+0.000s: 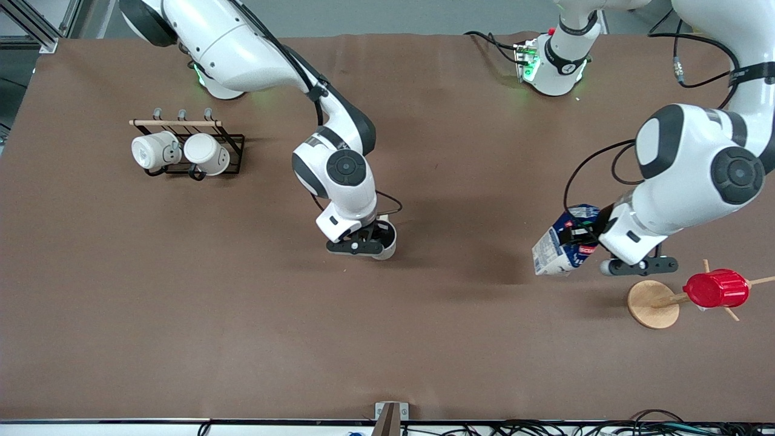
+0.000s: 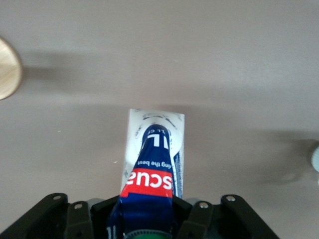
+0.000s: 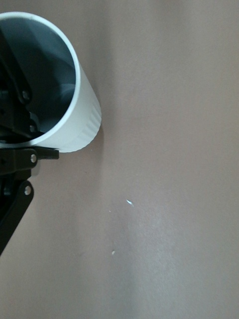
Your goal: Place cup and milk on table
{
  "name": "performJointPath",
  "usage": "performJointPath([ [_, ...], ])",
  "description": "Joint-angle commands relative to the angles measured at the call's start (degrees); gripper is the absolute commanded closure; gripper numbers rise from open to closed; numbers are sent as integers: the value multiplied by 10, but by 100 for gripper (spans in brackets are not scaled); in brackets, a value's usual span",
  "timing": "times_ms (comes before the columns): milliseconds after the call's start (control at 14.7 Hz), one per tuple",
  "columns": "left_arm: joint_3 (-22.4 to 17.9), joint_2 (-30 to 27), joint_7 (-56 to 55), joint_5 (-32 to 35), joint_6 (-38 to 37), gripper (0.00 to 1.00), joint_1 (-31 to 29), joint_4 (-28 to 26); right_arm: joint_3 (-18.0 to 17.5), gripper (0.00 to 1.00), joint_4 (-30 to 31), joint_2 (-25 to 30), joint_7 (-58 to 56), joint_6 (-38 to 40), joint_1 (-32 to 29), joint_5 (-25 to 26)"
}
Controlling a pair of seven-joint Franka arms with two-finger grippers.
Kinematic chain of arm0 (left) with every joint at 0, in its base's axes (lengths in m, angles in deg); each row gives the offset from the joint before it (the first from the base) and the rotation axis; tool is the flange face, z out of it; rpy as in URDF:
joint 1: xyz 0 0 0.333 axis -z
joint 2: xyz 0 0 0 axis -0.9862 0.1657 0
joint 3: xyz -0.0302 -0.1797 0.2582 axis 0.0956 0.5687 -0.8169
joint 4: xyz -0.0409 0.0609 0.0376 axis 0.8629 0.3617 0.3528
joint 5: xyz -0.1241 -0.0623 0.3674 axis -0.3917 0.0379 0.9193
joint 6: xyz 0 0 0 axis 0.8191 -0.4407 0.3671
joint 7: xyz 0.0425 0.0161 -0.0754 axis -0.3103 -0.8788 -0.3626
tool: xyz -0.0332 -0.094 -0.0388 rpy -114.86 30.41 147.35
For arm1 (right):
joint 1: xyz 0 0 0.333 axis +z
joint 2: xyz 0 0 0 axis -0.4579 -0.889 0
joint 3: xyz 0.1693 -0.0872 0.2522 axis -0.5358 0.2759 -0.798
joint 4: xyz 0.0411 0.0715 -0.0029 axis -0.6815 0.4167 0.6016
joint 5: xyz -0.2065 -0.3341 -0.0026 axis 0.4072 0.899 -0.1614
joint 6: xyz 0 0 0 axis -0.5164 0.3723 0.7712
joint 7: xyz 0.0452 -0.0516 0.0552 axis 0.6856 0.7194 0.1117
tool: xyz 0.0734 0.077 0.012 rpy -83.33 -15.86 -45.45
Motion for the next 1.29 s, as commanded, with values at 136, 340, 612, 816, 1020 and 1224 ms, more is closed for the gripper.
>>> performJointPath([
  [136,-1,33,-73,4,-12,96,74,26,1,91,5,-10,18,-14,2,30],
  [340,-2,64,-100,3,1,96,126,35,1,27,5,-9,18,-15,1,29],
  [612,0,125,-122,1,8,96,168,98,1,0,3,11,15,5,-12,27],
  [816,-3,169,-164,1,8,96,202,145,1,0,4,84,17,79,-46,27],
  [1020,-5,200,-182,0,10,96,219,174,1,0,4,165,-3,132,-110,27],
  [1224,-8,235,-210,0,13,97,242,212,1,0,3,231,-83,202,-186,22],
])
